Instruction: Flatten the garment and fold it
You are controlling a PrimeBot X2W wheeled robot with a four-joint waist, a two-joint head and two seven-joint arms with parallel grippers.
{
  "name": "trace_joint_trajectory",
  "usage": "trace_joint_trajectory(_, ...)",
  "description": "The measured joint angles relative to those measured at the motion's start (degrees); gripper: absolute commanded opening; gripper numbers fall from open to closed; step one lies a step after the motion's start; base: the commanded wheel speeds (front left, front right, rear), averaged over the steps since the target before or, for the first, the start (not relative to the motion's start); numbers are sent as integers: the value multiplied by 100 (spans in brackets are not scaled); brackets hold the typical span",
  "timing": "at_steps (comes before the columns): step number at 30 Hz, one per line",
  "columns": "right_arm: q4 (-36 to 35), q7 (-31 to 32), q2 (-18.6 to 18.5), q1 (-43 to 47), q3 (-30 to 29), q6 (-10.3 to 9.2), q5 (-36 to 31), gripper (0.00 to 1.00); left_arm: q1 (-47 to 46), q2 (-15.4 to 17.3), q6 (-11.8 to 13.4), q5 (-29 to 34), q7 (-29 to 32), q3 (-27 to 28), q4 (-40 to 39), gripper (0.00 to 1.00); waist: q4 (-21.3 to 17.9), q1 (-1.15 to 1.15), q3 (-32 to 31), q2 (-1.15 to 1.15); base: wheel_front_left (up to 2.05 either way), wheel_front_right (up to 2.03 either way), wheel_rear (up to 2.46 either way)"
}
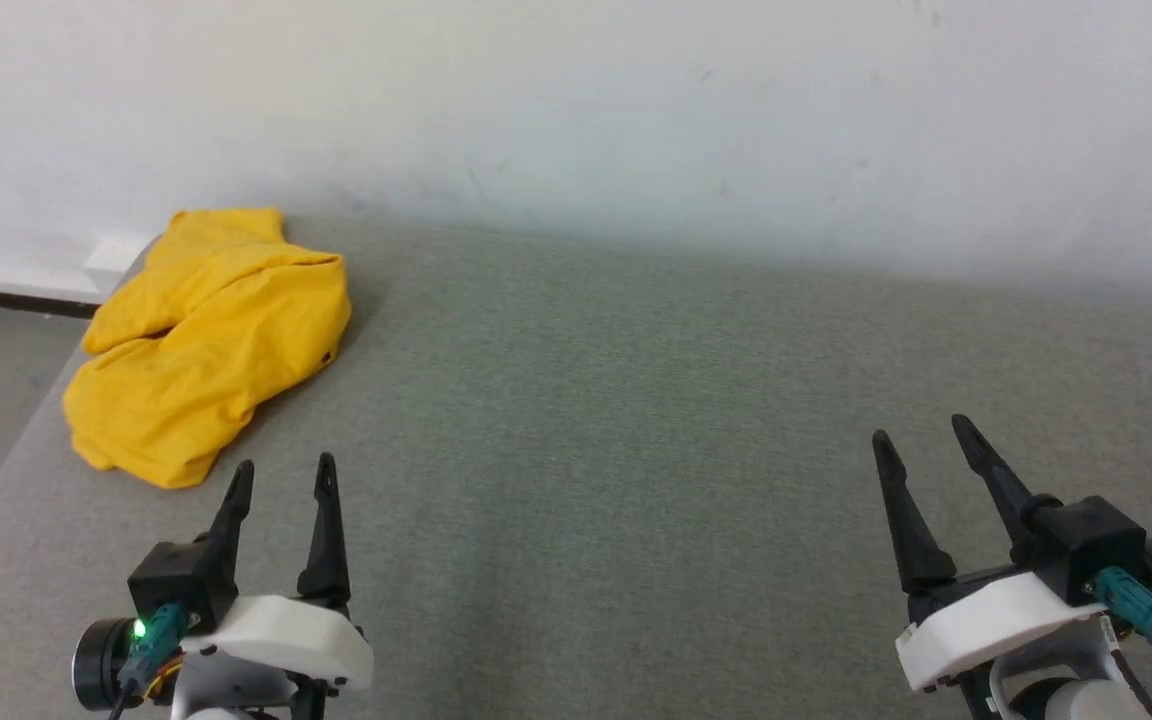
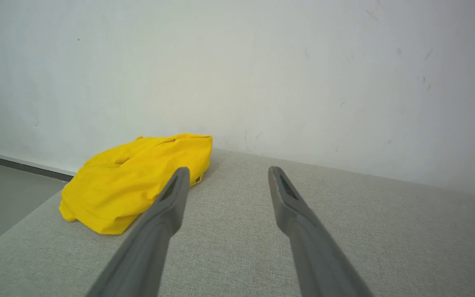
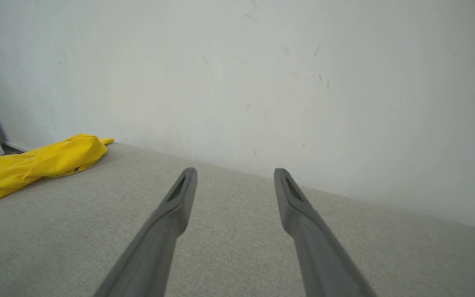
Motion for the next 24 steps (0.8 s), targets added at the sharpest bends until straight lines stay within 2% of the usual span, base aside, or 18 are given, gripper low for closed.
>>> trace_joint_trajectory(16, -96, -47, 1, 25, 51, 0, 116, 100, 1, 0, 43, 55, -199, 164, -16, 100, 721, 0, 19, 0, 0, 0, 0)
trace_joint_trajectory(24, -185, -48, 2, 25, 68, 0, 134, 100, -1, 0, 45, -42, -286, 234, -27, 100, 942, 0, 107, 0, 0, 0, 0)
